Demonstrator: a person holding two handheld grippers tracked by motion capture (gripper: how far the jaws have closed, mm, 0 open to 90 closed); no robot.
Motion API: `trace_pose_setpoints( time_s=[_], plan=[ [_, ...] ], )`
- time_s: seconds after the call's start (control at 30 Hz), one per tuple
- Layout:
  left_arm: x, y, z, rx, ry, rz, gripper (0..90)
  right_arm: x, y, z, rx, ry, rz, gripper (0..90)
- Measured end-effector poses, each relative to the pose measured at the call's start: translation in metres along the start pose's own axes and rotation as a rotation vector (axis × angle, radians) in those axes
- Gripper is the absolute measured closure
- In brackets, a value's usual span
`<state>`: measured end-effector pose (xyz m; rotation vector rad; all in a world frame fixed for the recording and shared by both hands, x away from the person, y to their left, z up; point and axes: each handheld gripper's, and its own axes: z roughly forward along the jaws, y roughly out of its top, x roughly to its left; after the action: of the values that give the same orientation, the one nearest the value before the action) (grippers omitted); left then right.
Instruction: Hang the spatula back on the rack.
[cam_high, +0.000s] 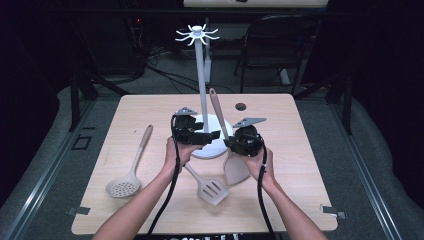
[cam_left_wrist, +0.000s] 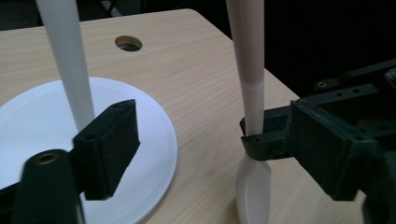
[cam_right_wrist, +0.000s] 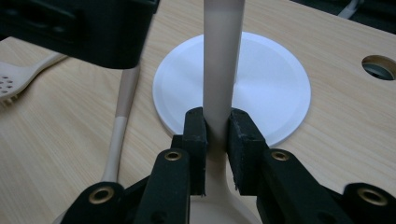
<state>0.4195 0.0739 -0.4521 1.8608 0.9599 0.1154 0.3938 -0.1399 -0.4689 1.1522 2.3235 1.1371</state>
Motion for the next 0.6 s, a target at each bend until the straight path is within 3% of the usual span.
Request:
trace_pose_setpoints(
  time_s=[0.37,0.47,0.6],
  plan=[
    [-0.003,0.005,0.014,-0.043,-0.082,-0.031,49.1,0.006,0.001,0.001,-0.011,-0.004,-0.019,78.5],
    [-0.004,0.005,0.017,-0.066,-0.119,-0.04,60.3,0.008,0.001,0.001,-0.014,-0.005,-0.021,78.5],
    [-0.006,0.006,0.018,-0.078,-0.128,-0.035,74.4,0.009,0.0,0.001,-0.019,-0.026,-0.032,78.5]
  ],
)
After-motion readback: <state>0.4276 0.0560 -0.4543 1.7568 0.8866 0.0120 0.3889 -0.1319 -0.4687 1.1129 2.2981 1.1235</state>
